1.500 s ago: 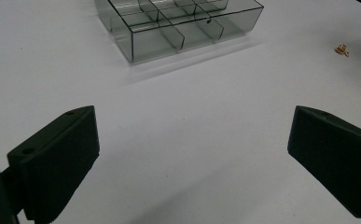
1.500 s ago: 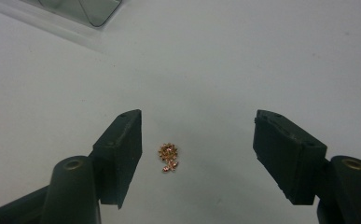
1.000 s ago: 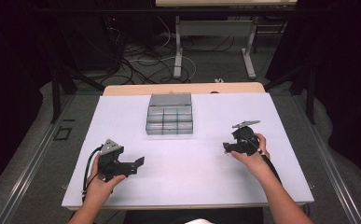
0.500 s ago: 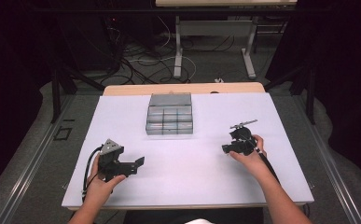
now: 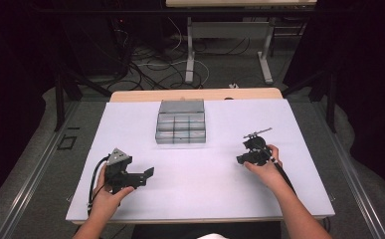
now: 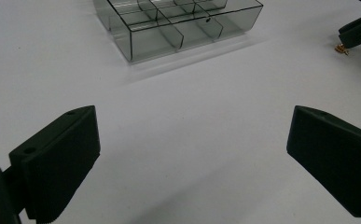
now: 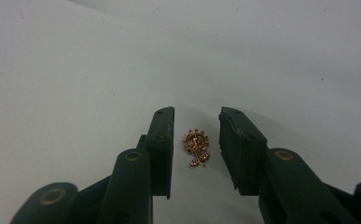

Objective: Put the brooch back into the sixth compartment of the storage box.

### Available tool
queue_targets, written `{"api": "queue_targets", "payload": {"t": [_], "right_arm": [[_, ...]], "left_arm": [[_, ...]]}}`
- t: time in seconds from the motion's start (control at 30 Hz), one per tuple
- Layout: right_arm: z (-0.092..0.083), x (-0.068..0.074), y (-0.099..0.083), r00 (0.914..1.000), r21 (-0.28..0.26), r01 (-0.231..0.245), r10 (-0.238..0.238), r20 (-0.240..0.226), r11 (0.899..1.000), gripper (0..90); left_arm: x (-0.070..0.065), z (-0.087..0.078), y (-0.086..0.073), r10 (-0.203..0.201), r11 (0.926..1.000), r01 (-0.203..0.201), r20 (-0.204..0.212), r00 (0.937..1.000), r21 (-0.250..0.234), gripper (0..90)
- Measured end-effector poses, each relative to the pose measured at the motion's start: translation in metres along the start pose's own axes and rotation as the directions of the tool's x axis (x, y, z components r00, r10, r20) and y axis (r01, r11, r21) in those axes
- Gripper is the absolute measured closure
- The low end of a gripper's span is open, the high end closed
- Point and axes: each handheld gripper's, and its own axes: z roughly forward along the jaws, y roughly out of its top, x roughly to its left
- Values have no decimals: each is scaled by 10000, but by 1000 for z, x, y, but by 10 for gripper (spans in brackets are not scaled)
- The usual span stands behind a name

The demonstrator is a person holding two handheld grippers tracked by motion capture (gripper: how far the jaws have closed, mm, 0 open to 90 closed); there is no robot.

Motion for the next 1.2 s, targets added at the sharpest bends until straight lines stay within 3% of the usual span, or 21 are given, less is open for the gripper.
{"api": "queue_targets", "payload": {"t": [0.23, 0.3, 0.37, 0.8, 0.93, 1.2], "right_arm": [[3, 1, -1, 10000, 49, 41, -41, -11, 10000, 689], [5, 0, -1, 9998, -182, 140, -143, -130, 9997, 696], [5, 1, 0, 9999, 131, 111, -111, -6, 9999, 699], [8, 2, 0, 9998, 275, 180, -183, 109, 9995, 717], [9, 2, -1, 9981, 235, 532, -539, 302, 9983, 743], [9, 5, -1, 9971, 177, 630, -636, 420, 9979, 760]], "left_arm": [[0, 0, 0, 6, 10000, -6, 9, 10000, 30, 30], [0, 0, 0, 5, 10000, -5, -5, 10000, 12, 30], [0, 0, 0, 22, 10000, -22, 18, 10000, 68, 30], [0, 0, 0, -67, 9999, 67, 26, 10000, 144, 33], [0, 0, 0, -64, 9999, 63, 47, 10000, 147, 33], [0, 0, 0, -64, 9999, 64, 35, 10000, 149, 33]]}}
